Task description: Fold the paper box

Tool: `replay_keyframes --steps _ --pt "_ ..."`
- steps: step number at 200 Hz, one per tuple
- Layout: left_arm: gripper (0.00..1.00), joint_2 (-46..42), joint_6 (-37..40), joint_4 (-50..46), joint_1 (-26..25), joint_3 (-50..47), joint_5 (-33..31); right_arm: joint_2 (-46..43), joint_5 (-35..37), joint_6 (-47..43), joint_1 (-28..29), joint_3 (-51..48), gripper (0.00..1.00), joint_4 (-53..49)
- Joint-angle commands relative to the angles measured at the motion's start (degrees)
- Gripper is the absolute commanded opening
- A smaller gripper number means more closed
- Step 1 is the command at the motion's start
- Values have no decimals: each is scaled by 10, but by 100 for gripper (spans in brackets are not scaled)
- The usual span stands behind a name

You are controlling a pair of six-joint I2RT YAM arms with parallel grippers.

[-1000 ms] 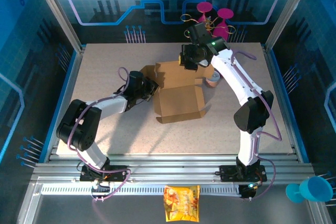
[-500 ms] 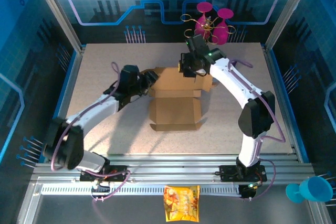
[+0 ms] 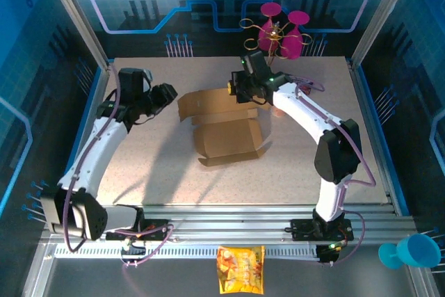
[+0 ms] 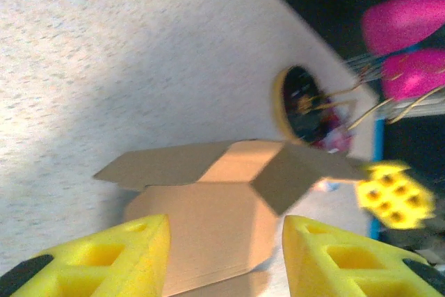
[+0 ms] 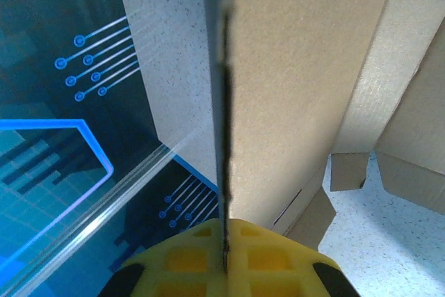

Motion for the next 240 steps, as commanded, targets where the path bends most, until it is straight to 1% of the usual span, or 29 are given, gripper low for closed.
replay_keyframes --steps 1,21,33,55,80,105,142,164,197,211,225,240 --pt "46 25 128 -67 1 13 -13 17 -14 -35 9 -2 0 9" --pt "47 57 171 -84 -7 28 -24 24 -18 -52 11 -10 0 13" --pt "48 69 183 -90 -10 29 -31 27 -15 -62 12 -17 0 21" --pt "50 64 176 -73 -12 7 -31 31 -8 -93 15 -37 0 55" --pt "50 51 157 -54 -11 -20 -23 22 7 -106 23 -82 0 120" --pt "47 45 151 -47 -12 -38 -13 28 -9 -112 25 -103 0 145" --pt "45 51 166 -52 -12 -46 -5 32 -23 -102 25 -139 0 173" --pt "43 64 183 -58 -12 -38 -1 32 -25 -100 25 -140 0 179" --pt "41 93 231 -80 -34 -22 -12 38 -30 -98 23 -131 0 193" --pt "45 102 238 -83 -46 -21 -15 39 -31 -99 23 -128 0 200" --pt "47 109 237 -85 -55 -21 -35 42 -36 -96 22 -125 0 206" --pt "49 118 228 -86 -56 -20 -71 41 -38 -95 21 -125 0 212"
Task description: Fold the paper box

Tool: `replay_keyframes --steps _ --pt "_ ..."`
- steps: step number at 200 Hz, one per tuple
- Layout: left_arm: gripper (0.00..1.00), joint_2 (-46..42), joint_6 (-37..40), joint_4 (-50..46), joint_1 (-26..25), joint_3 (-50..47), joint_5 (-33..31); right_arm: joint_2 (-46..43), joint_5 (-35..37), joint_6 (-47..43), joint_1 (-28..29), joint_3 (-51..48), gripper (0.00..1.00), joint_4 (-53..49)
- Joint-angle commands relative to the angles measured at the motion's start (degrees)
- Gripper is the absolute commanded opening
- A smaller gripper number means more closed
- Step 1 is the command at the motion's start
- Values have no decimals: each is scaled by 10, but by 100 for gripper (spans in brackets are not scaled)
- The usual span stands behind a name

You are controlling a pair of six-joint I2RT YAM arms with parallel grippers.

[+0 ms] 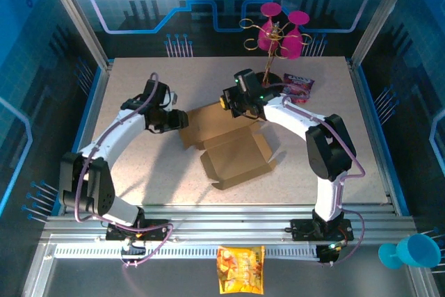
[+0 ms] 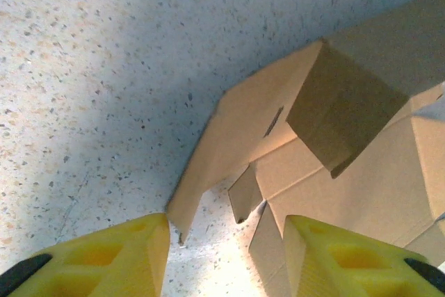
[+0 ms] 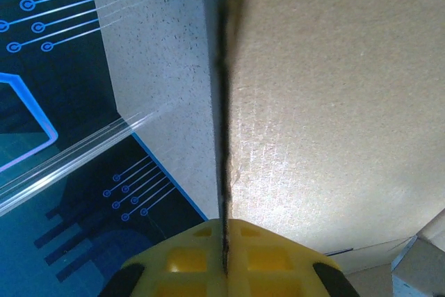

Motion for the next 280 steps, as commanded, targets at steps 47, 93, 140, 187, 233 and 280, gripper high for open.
replay_keyframes --steps 47,93,140,187,233,280 --pt "53 16 6 -7 -6 13 -110 13 -17 3 0 15 0 36" --pt "46 48 -6 26 -9 8 -102 19 -21 -6 0 9 0 85" --pt "20 86 -54 42 -9 41 -136 24 -24 -8 2 -6 0 140" --pt "8 97 -136 72 -33 50 -166 44 -36 2 3 -23 0 213" --pt "14 114 -177 94 -69 54 -187 53 -41 5 1 -33 0 254" --pt "65 19 -144 141 -64 5 -121 59 -61 -22 -10 -56 0 287"
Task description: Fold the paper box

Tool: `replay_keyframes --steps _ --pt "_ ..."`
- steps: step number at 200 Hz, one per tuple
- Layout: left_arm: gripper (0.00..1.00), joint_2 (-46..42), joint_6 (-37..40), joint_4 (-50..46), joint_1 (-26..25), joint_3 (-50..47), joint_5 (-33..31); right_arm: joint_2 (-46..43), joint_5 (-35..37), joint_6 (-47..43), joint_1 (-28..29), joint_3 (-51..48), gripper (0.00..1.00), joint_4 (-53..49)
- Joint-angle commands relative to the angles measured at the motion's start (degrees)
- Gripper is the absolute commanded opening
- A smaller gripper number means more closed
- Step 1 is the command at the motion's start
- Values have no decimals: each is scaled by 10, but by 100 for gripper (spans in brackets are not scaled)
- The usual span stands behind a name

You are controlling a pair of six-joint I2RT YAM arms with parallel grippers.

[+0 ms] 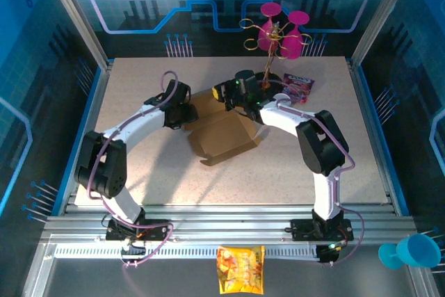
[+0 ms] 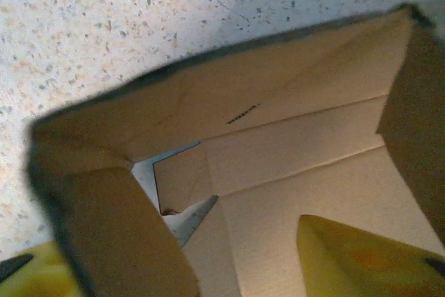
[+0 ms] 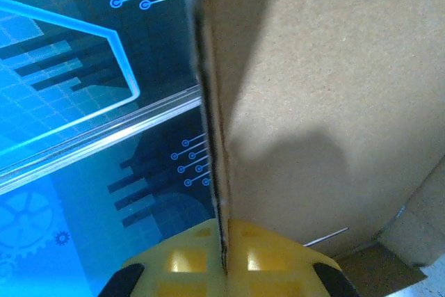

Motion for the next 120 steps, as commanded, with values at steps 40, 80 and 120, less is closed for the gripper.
replay_keyframes --steps 40,80,120 --pt "69 -219 11 4 79 -59 145 18 -46 -33 -14 -39 0 77" --pt "47 -218 11 -45 180 -84 169 29 -58 -35 -16 -34 0 109" --pt "31 -70 39 -34 203 -58 165 30 -72 -40 -17 -40 0 128"
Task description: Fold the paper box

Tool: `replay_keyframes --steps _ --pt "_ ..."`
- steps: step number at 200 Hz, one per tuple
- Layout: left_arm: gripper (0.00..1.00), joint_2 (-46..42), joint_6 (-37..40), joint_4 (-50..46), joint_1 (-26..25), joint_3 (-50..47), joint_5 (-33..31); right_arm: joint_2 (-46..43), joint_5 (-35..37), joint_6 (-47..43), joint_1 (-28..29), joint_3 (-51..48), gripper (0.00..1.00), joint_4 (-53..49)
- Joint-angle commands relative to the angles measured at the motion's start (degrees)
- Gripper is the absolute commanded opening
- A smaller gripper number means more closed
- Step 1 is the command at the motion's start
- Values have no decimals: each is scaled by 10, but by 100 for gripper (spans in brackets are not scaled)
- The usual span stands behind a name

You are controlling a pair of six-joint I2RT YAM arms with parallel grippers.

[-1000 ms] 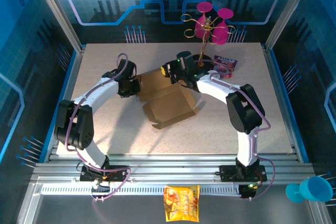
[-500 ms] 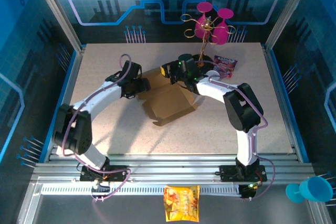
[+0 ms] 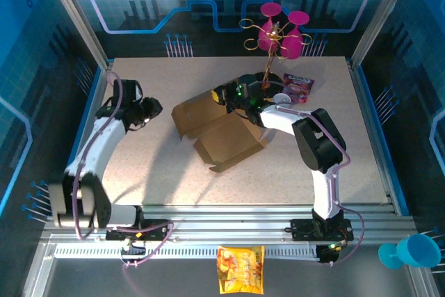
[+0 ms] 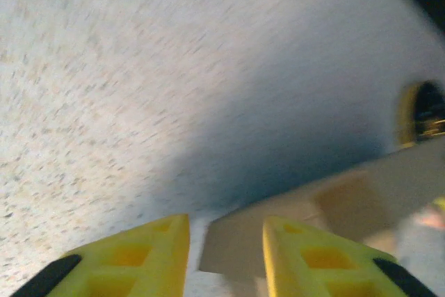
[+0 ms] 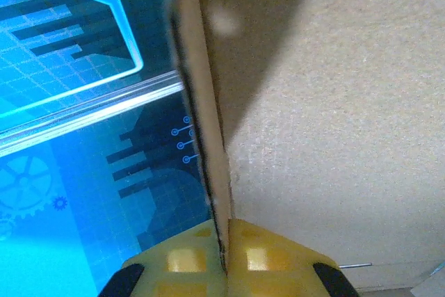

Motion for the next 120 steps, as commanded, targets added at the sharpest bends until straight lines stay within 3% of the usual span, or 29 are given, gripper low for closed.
replay_keyframes --steps 1,30,59,120 --pt "31 76 24 -20 3 7 23 7 -19 -11 -5 -9 0 37" --pt "29 124 46 45 -24 7 55 12 -29 -17 -6 -17 0 63" --pt "32 101 61 88 -72 -10 33 24 -44 -19 -11 -19 0 88" --pt "36 89 57 150 -110 -59 28 41 -51 -9 -16 -18 0 119"
